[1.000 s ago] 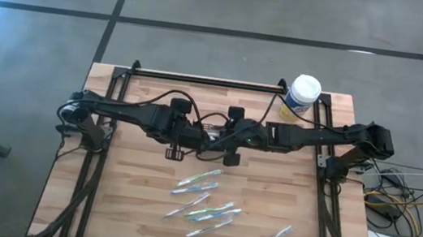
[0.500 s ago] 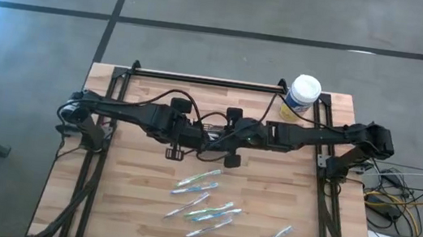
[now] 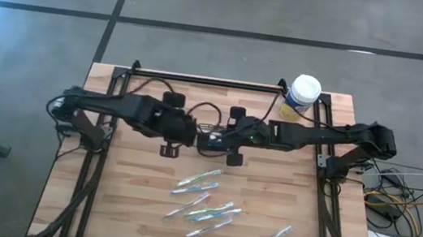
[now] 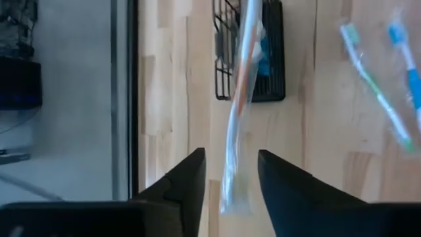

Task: Pick & Place toothbrushing station
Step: Put the orange toothbrush in the wire organizer

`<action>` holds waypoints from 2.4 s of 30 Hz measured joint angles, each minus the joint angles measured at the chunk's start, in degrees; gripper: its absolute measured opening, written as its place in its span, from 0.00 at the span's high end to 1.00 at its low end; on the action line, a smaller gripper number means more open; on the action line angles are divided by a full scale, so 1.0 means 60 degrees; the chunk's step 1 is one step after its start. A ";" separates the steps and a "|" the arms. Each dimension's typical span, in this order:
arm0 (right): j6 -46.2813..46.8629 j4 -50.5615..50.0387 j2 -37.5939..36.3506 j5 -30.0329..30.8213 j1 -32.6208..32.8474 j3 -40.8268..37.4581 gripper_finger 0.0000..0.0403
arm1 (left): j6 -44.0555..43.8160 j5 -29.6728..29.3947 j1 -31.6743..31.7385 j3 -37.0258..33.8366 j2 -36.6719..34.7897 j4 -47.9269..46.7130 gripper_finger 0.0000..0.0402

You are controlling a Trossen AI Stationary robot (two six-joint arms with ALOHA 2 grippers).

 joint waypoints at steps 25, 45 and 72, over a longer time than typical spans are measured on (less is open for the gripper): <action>0.0963 0.3093 -0.4324 -0.0436 -0.0067 -0.4559 0.97 | 0.0803 0.1687 -0.0397 -0.8711 -0.7223 1.0388 0.58; 0.0853 0.5016 -0.4747 -0.0781 -0.0067 -0.5613 0.97 | 0.1233 0.2025 -0.0349 -1.4604 -1.1256 1.5357 0.74; 0.0180 0.8310 -0.4076 -0.2781 -0.0062 -0.5679 0.97 | 0.2539 0.2033 0.0480 -1.4108 -0.7342 2.0407 0.79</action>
